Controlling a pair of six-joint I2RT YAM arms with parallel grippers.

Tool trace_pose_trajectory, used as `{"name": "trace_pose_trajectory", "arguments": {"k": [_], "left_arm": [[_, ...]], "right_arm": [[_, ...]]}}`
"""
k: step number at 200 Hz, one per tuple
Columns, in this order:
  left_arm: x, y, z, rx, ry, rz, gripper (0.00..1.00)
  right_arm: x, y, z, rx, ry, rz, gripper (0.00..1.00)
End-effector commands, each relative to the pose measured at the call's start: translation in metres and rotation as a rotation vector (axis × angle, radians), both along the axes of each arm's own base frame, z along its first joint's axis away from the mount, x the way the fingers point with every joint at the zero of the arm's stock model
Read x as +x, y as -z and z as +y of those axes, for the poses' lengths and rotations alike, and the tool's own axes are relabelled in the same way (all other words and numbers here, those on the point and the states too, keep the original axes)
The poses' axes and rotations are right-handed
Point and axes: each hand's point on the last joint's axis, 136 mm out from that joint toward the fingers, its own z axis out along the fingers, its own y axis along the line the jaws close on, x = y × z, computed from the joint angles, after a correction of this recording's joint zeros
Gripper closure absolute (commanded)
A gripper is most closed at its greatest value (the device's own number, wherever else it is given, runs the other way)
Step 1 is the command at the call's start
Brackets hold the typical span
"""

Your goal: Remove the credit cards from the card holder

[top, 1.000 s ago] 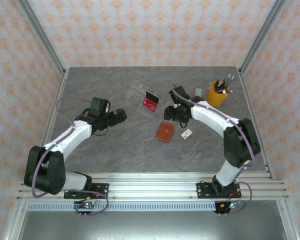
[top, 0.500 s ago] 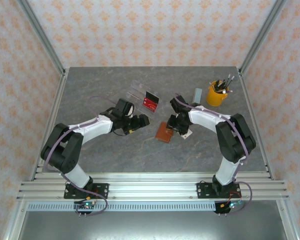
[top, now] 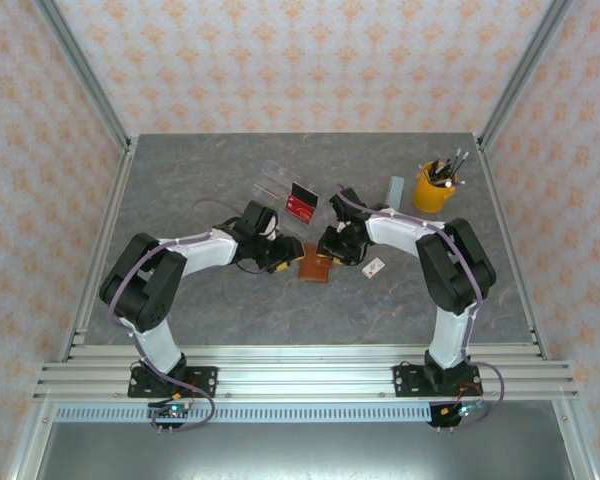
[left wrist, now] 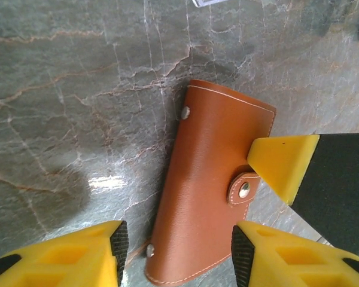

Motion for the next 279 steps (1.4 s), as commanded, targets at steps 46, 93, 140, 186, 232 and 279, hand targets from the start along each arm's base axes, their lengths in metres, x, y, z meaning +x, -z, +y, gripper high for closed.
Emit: {"name": "trace_pose_trajectory", "arguments": {"k": [46,93,140,186,232,279], "left_arm": [[0.004,0.004,-0.013,-0.031,0.011,0.035,0.56],[0.002,0.011,-0.016,-0.04,0.03,0.065,0.58],[0.004,0.008,-0.026,-0.091,0.053,0.069,0.59],[0.008,-0.001,-0.041,-0.202,0.081,0.064,0.59],[0.015,-0.021,-0.043,-0.273,0.101,0.013,0.58],[0.017,-0.03,-0.041,-0.285,0.093,-0.011,0.63]], "right_arm": [[-0.002,-0.027,-0.016,-0.083,-0.044,-0.068,0.58],[-0.017,-0.019,0.003,0.029,-0.063,-0.014,0.67],[-0.017,-0.008,0.01,0.05,-0.072,0.019,0.69],[-0.021,0.005,0.011,0.059,-0.071,0.048,0.69],[-0.021,0.01,0.013,0.07,-0.058,0.047,0.69],[-0.017,0.006,0.008,0.059,-0.037,0.007,0.68]]}}
